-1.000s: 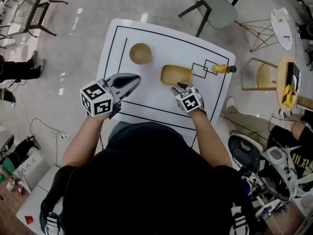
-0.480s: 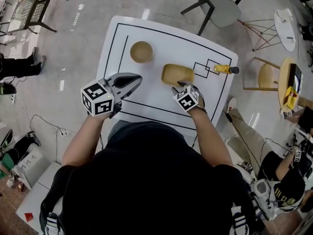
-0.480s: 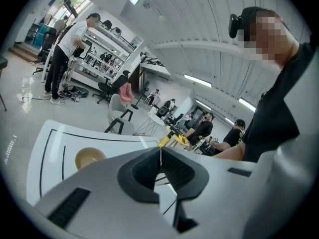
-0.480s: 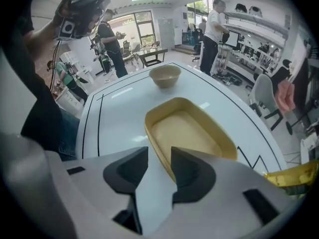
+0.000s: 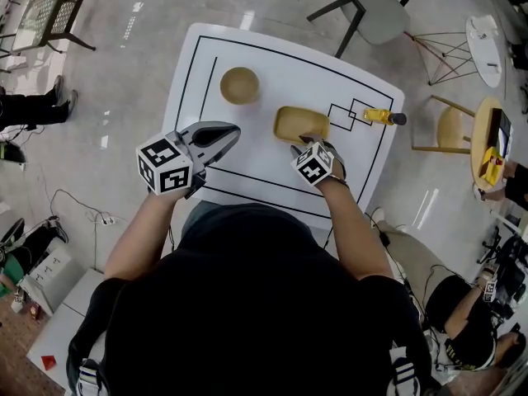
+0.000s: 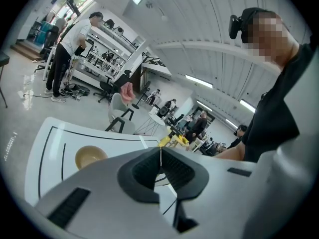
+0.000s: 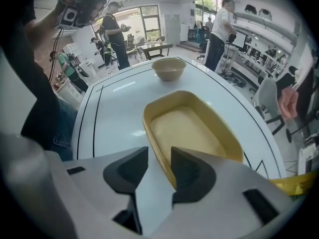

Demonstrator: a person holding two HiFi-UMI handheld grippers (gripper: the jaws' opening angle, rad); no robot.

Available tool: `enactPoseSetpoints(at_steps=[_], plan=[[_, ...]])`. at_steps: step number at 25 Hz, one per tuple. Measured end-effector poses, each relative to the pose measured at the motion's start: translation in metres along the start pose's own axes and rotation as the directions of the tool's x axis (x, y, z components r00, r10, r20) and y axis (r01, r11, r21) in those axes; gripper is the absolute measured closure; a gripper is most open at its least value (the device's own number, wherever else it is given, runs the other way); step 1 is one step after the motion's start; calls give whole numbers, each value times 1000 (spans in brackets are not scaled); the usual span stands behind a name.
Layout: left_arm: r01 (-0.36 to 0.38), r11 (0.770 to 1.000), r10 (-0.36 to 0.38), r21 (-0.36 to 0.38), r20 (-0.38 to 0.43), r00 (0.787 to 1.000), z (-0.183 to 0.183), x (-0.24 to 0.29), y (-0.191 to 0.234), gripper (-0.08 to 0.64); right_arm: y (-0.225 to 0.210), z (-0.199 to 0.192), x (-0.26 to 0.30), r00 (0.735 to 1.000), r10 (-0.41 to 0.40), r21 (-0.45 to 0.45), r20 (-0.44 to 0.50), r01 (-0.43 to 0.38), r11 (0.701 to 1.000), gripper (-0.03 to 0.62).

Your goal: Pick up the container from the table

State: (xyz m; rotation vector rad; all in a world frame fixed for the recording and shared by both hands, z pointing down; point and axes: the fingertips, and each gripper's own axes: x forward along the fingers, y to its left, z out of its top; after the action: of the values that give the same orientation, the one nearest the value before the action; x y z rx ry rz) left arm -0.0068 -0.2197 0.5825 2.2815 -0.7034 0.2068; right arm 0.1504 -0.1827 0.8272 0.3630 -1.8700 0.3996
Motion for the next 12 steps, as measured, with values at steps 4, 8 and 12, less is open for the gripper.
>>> enactPoseSetpoints(at_steps=[4,8,12], plan=[[-1,1000,1,-2,-1,1000,0,1,2,549,-2,-3,4,1000,-9,-36,-21,8,999,445],[2,1000,-2,-9,-3,1000,-1,2,3,549,-1,-5,7,999,-20,-69,-34,17,997,461],[7,1000,-7,-16,-3,1000,-1,4,4,549,1,-5,7,999,-24,-85,-38,20,996,478]])
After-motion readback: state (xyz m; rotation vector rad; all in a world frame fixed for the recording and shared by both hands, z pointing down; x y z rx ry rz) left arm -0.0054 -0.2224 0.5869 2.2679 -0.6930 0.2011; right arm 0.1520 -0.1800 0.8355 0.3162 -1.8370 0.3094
